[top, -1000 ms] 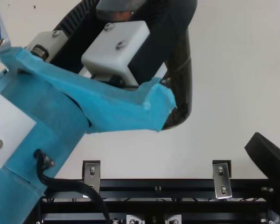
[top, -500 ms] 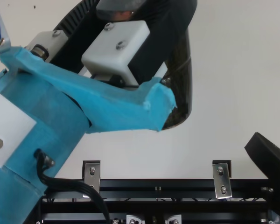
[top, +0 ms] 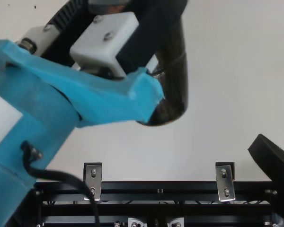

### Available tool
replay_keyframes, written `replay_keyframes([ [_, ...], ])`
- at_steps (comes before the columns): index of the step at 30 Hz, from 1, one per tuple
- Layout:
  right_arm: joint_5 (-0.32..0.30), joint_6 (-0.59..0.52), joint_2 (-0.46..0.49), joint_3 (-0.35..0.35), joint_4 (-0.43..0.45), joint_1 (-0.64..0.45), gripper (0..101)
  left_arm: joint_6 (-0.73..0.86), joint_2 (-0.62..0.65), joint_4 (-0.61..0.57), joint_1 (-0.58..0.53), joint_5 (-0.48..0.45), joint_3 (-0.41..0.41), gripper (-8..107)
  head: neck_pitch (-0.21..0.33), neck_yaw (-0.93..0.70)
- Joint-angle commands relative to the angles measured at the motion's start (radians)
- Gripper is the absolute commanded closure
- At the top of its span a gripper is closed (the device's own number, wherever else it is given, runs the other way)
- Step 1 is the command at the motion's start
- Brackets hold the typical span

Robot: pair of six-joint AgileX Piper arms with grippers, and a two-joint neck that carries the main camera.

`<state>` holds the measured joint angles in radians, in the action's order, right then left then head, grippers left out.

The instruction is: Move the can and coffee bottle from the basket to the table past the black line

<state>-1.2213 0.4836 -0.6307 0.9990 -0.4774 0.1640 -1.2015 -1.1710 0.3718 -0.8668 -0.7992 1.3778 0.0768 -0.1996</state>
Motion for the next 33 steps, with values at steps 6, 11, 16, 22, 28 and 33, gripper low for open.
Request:
replay_keyframes([
  [6,0.0,0.0,0.0,0.0,0.0,0.0,0,0.108,0.05,-0.199,0.166,0.144,-0.171,89,0.003,-0.006],
  [11,0.0,0.0,0.0,0.0,0.0,0.0,0,0.255,0.081,-0.422,0.267,0.266,-0.31,89,0.003,-0.006],
  [16,0.0,0.0,0.0,0.0,0.0,0.0,0,0.446,0.089,-0.708,0.332,0.365,-0.425,89,0.003,-0.006],
  [22,0.0,0.0,0.0,0.0,0.0,0.0,0,0.678,0.096,-1.078,0.375,0.419,-0.51,89,0.003,-0.006],
  [28,0.0,0.0,0.0,0.0,0.0,0.0,0,0.935,0.117,-1.47,0.471,0.361,-0.559,89,0.003,-0.006],
  [33,0.0,0.0,0.0,0.0,0.0,0.0,0,1.193,0.101,-1.806,0.656,0.197,-0.598,89,0.003,-0.006],
])
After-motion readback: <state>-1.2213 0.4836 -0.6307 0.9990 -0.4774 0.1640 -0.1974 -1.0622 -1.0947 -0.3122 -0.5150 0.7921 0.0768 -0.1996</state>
